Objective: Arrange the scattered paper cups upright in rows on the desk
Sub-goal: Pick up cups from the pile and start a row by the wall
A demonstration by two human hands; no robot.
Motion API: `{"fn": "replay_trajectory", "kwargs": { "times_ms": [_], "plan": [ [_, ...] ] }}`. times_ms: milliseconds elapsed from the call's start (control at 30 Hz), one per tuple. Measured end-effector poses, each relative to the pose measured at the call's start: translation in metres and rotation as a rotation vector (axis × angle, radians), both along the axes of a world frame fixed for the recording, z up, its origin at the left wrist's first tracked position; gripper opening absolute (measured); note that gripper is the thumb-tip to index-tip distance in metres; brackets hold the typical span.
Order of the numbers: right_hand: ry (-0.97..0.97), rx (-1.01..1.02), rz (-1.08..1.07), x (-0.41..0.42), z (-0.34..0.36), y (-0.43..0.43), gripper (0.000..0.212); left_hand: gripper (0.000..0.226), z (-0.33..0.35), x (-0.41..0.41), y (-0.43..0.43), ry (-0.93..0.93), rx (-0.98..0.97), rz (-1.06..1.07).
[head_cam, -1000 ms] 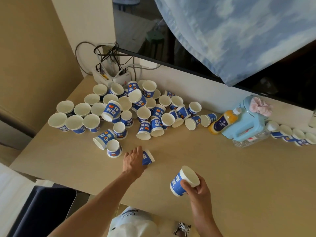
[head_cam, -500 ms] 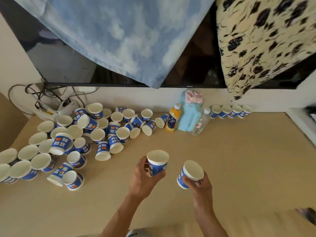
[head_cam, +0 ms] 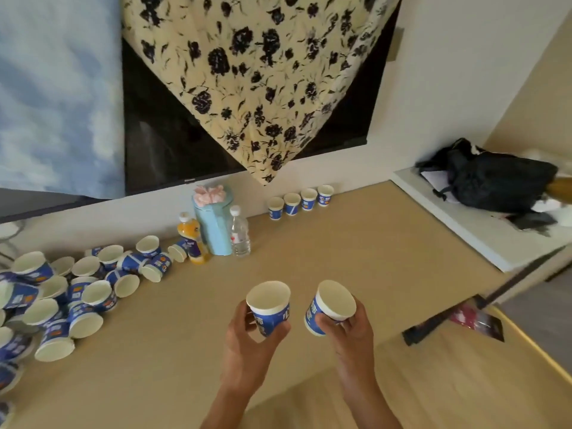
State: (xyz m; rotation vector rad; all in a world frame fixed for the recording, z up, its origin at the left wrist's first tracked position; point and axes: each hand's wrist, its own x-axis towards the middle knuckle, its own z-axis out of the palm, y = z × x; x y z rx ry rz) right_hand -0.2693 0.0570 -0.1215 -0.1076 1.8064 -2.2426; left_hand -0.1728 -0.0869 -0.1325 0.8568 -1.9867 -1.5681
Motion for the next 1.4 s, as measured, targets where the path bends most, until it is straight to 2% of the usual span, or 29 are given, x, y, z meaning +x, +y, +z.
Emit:
{"fn": "replay_trajectory", "kwargs": {
  "times_ms": [267,567,733,800,1100,1400],
  "plan": [
    [-0.061,0.029,-0.168,-0.046,-0.019,0.103,0.058,0.062,-0.003,-0.066,0.093,-0.042,0.041,-0.143],
    [-0.099,0.129,-0.308,-0.114,-0.03,0.157,0.081,0.059,-0.019,-0.181,0.139,-0.055,0.061,-0.285],
    [-0.08,0.231,-0.304,-0.201,-0.039,0.177,0.059,0.059,-0.033,-0.275,0.145,-0.043,0.132,-0.249],
    [-0.071,0.251,-0.301,-0.23,-0.038,0.18,0.057,0.059,-0.031,-0.303,0.144,-0.039,0.143,-0.229],
    [-0.125,0.23,-0.185,-0.361,-0.047,0.15,0.056,0.055,-0.024,-0.402,0.119,-0.065,0.18,-0.132],
    [-0.143,0.274,0.194,-0.462,-0.099,0.078,0.059,0.063,-0.047,-0.433,0.106,-0.11,0.202,0.15]
  ]
}}
